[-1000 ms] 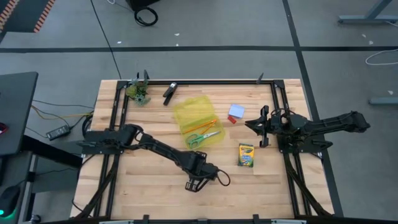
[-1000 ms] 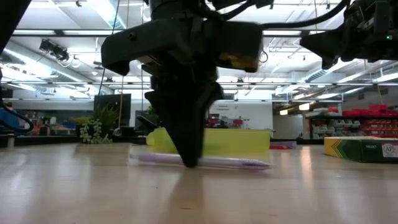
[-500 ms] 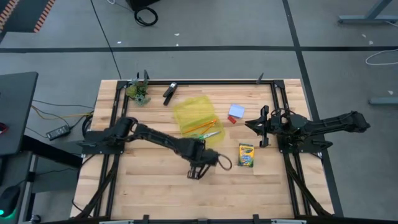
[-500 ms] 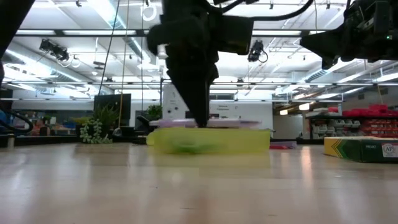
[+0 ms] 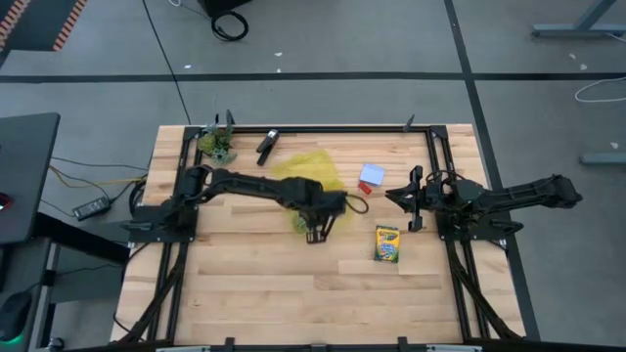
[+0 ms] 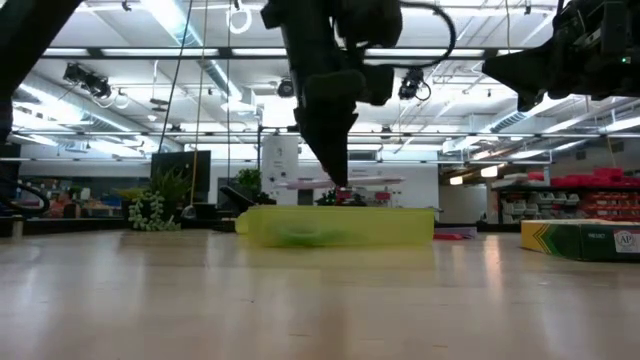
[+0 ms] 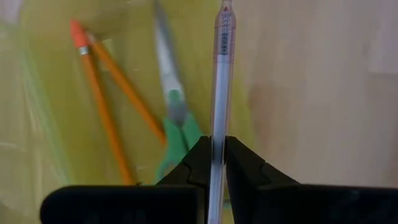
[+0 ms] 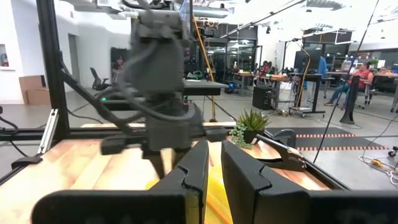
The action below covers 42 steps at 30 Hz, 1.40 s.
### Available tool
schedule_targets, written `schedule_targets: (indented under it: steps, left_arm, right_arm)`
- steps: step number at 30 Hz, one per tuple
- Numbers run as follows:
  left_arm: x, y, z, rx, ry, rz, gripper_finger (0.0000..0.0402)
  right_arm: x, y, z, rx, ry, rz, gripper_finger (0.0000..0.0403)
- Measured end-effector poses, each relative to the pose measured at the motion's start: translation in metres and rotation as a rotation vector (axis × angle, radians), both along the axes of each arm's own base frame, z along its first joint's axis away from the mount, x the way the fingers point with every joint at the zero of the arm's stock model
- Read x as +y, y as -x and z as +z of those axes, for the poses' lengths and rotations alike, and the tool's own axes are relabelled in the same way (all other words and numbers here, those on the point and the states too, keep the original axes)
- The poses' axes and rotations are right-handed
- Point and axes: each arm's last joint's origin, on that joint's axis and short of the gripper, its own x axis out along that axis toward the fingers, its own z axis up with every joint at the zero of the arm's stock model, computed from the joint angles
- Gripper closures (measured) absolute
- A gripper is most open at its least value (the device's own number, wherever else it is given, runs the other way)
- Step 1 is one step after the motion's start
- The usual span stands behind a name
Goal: Pack school essentials
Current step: Put the purple pen into the yellow supply box, then put the yellow crayon box into the yellow supply box
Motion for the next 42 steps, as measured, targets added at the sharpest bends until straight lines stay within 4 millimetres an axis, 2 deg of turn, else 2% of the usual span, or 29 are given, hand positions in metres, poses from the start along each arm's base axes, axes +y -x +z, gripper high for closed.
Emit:
schedule_targets:
  steps: [7, 13, 18, 31, 35, 42]
  left_arm:
    - [0.041, -0.002, -0.010, 0.013, 0.003, 0.124, 0.0372]
    - [0.060, -0.005, -0.024, 0.021, -0.011, 0.190, 0.0368]
    - [0.063, -0.005, -0.032, 0.051, -0.006, 0.219, 0.0365]
    - [0.063, -0.005, -0.032, 0.047, -0.023, 0.225, 0.0287]
    - [0.063, -0.005, -0.031, 0.058, -0.064, 0.148, 0.0286]
    - [0.056, -0.006, -0.026, 0.061, -0.116, -0.035, 0.0310]
  right_arm:
    - [0.000, 0.000, 0.000, 0.000, 0.000, 0.000, 0.0351]
    - [0.000, 0.000, 0.000, 0.004, 0.000, 0.000, 0.0351]
    - [0.000, -0.001, -0.001, 0.012, 0.001, 0.000, 0.0351]
    - [0.000, -0.002, -0.003, 0.027, 0.002, 0.000, 0.0351]
    - [0.000, -0.002, -0.003, 0.027, 0.002, 0.000, 0.0351]
    - [0.000, -0.002, -0.003, 0.026, 0.002, 0.000, 0.0351]
